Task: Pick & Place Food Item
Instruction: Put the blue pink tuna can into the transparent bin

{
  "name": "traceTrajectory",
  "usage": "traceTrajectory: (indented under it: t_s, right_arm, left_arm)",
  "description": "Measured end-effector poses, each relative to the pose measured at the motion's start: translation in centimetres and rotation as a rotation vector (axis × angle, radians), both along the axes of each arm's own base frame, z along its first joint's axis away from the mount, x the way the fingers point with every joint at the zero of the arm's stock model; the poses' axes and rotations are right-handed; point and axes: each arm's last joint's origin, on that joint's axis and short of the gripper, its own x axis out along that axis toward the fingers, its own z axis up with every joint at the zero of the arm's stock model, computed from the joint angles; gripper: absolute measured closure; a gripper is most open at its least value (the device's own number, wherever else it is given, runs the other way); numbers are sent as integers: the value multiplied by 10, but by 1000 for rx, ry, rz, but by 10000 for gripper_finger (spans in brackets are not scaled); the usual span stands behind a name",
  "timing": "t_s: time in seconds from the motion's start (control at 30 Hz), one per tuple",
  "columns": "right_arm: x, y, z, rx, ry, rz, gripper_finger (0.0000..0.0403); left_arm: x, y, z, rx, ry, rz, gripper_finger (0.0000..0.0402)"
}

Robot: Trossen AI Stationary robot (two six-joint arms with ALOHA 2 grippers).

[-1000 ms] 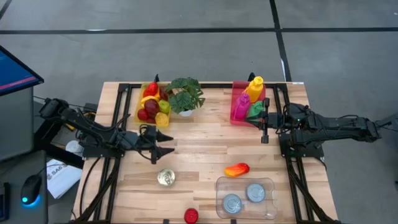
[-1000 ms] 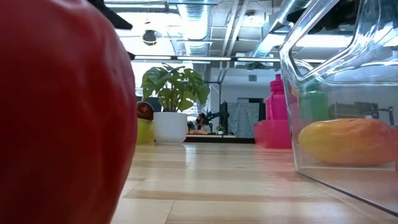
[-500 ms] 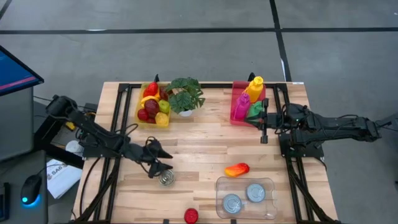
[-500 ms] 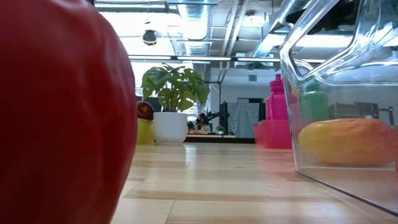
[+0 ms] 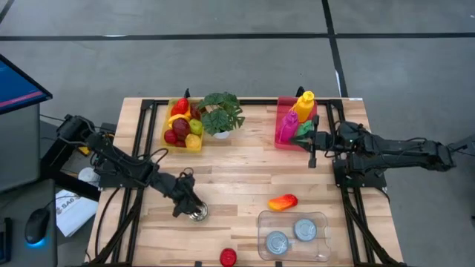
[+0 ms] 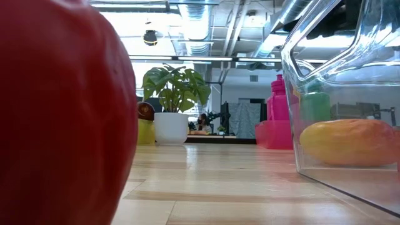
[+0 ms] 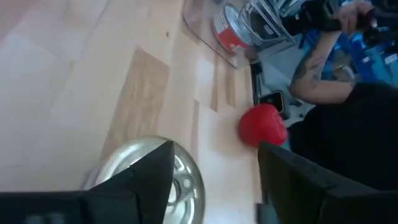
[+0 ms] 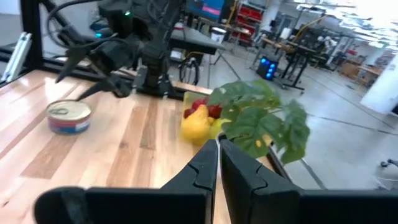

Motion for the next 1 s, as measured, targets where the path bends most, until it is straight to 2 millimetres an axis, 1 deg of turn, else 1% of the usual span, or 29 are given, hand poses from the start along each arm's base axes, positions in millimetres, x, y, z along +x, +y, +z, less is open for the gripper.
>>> traceTrajectory:
  t_s: [0.2, 0.37, 0.6, 0.73, 0.8, 0.87, 1.0]
  right_arm:
    - [2, -6, -1, 27, 5, -42, 388]
    - [2, -9, -2, 41, 5, -60, 388]
    - [2, -9, -1, 57, -7, -62, 388]
    - [2, -9, -1, 59, -11, -63, 388]
    - [2, -9, 0, 59, -14, -62, 388]
    - [2, -9, 0, 58, -20, -62, 388]
    - [2, -9, 1, 57, -26, -62, 388]
  left_arm:
    - [1, 3, 0, -39, 19, 28, 216]
    - [2, 3, 1, -36, 17, 34, 260]
    - [16, 0, 25, -62, -62, 65, 342]
    - [23, 5, 33, 6, -119, 121, 391]
    - [29, 11, 40, 41, -154, 216, 396]
    - [35, 15, 48, 63, -189, 267, 395]
    - [40, 16, 58, 123, -232, 241, 400]
